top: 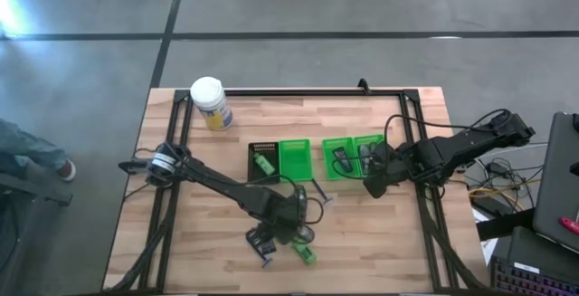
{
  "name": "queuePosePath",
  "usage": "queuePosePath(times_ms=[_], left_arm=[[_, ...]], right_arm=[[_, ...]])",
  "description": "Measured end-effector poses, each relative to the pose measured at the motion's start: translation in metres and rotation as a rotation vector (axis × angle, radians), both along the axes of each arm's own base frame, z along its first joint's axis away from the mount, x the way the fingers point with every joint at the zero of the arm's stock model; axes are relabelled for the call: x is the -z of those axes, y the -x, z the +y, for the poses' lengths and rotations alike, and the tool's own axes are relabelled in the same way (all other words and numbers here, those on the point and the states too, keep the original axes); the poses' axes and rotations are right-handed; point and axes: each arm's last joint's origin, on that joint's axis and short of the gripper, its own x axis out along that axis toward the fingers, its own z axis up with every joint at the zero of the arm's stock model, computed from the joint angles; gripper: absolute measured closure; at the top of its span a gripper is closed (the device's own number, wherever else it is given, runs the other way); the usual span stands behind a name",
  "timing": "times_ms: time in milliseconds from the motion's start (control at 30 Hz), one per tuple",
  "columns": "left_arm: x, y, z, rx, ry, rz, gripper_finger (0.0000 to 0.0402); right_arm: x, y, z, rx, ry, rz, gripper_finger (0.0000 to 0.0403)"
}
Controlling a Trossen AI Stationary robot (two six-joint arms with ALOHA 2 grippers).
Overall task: Pick & Place Travel size toiletries
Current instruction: Put the green shampoo into the black bin
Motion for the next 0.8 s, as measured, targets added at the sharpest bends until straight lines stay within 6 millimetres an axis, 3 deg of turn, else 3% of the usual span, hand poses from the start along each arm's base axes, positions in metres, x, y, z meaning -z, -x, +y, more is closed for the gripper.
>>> queuePosePath(times_ms=[233,500,800], left_arm=[[0.016,-0.001,0.004,0.086,-0.001,-0.057,0.0130],[0.030,0.002,0.015,0.067,0.038,-0.011,0.0147],[0.036,0.005,0.018,0.021,0.093,0.033,0.0201]], right_arm=[[0.000,0.000,0.000,0.004,0.004,0.000,0.0035],[0.001,0.000,-0.001,0.012,0.019,-0.006,0.0035],[0.001,0.000,-0.001,0.032,0.016,-0.013,0.0035]])
